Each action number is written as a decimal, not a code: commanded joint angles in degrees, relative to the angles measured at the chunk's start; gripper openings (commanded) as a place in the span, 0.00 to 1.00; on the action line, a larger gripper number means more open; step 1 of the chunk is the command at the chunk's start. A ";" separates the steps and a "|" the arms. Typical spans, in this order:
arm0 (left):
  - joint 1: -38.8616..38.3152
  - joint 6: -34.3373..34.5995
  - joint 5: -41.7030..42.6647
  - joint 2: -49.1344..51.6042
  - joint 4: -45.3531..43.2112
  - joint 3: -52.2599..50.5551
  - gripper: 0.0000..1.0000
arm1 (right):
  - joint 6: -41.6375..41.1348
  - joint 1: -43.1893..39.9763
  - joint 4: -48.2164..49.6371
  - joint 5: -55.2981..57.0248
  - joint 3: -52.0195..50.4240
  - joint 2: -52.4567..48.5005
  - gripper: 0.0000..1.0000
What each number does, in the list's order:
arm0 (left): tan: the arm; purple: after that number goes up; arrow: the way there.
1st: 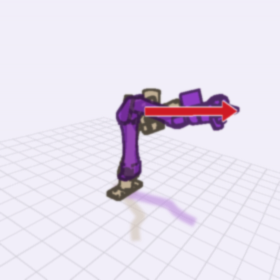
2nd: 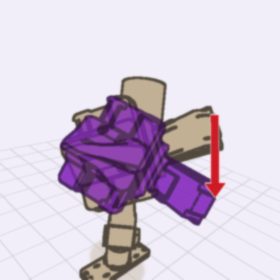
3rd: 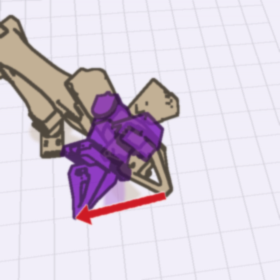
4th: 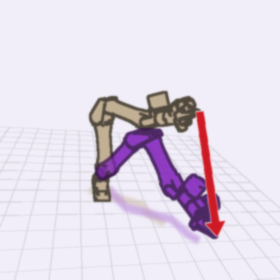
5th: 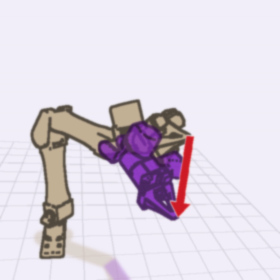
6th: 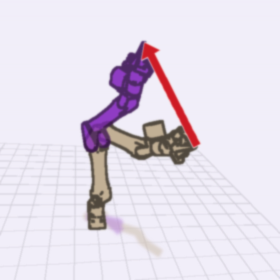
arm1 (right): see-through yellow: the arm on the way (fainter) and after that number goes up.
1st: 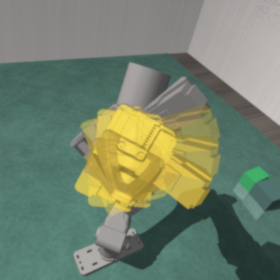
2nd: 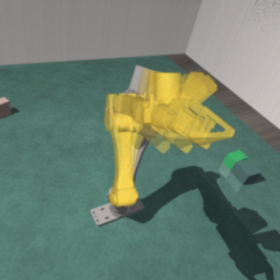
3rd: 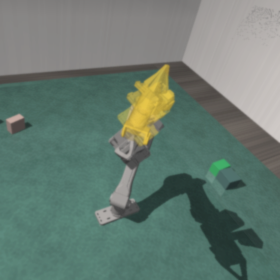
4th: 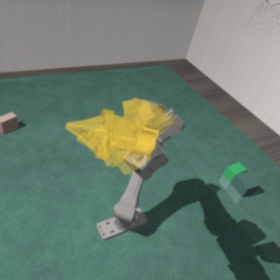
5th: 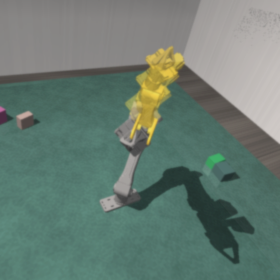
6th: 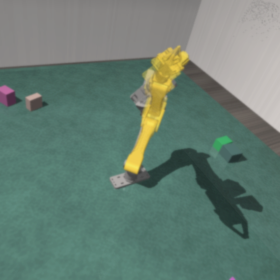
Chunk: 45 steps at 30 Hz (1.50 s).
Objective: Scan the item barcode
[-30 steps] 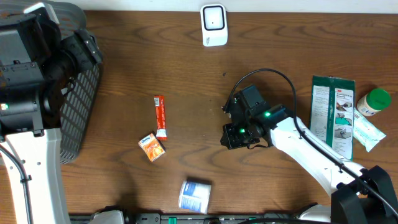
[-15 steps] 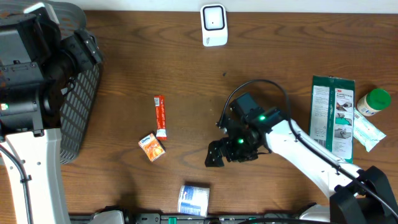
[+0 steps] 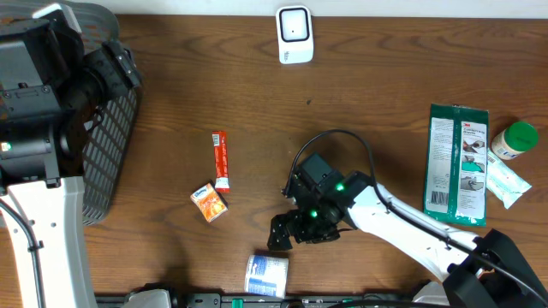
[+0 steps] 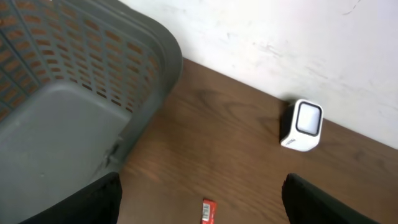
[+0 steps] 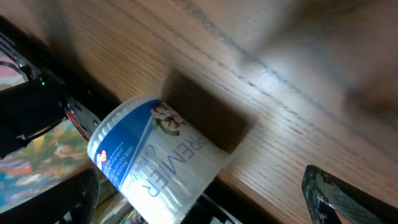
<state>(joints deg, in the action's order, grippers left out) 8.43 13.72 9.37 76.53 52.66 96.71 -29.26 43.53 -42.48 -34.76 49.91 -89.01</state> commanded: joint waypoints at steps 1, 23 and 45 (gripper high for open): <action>0.13 0.15 4.92 0.33 3.87 0.11 0.83 | -1.99 1.20 0.07 -0.74 -0.39 -0.24 0.99; -18.25 -7.74 19.91 0.50 30.64 -37.97 0.07 | -11.65 -2.75 5.73 -9.40 -0.39 -0.24 0.99; -20.04 -2.27 31.52 0.52 11.17 -64.57 0.07 | -15.37 -1.84 13.79 -20.98 -6.58 -0.24 0.99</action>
<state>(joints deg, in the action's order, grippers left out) -11.44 10.15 37.34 76.88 64.20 32.56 -41.43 41.39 -29.98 -51.72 43.48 -89.01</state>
